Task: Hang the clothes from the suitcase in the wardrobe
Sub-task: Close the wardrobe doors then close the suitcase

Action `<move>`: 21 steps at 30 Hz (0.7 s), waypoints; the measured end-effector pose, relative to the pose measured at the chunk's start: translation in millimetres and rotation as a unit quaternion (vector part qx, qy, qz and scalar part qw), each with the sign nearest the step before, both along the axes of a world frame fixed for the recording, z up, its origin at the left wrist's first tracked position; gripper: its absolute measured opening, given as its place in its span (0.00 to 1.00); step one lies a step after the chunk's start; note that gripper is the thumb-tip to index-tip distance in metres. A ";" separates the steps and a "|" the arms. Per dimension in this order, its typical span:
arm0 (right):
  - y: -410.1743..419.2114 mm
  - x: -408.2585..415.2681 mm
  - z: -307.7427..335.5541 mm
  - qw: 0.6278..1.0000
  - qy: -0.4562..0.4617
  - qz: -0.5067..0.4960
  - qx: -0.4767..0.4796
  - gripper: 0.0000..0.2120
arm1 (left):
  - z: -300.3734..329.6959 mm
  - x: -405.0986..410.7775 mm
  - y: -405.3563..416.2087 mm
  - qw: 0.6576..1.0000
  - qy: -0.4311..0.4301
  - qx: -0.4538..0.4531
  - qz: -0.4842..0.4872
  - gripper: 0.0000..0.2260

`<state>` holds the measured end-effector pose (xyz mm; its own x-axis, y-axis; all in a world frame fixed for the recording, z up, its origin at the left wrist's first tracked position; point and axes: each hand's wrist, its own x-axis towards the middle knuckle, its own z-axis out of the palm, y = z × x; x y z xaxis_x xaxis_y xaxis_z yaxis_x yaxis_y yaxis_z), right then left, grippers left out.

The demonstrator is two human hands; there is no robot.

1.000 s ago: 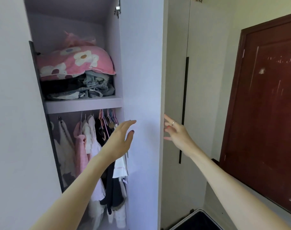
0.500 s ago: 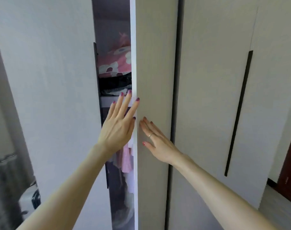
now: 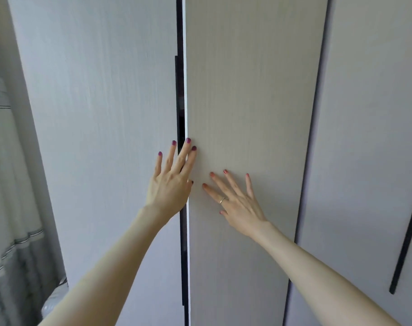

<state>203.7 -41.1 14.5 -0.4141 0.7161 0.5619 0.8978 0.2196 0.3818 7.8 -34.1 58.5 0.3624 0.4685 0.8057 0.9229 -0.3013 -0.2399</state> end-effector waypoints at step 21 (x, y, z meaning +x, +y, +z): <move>122.5 -23.8 -16.8 0.995 -0.021 -0.062 0.077 0.50 | -32.6 3.5 135.1 0.988 -0.149 -0.042 -0.005 0.39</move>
<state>179.9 81.4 -2.3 -0.3535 0.6704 0.6524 0.8966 0.0440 0.4406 11.4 101.0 25.9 0.1208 0.5364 0.8353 0.9455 -0.3185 0.0677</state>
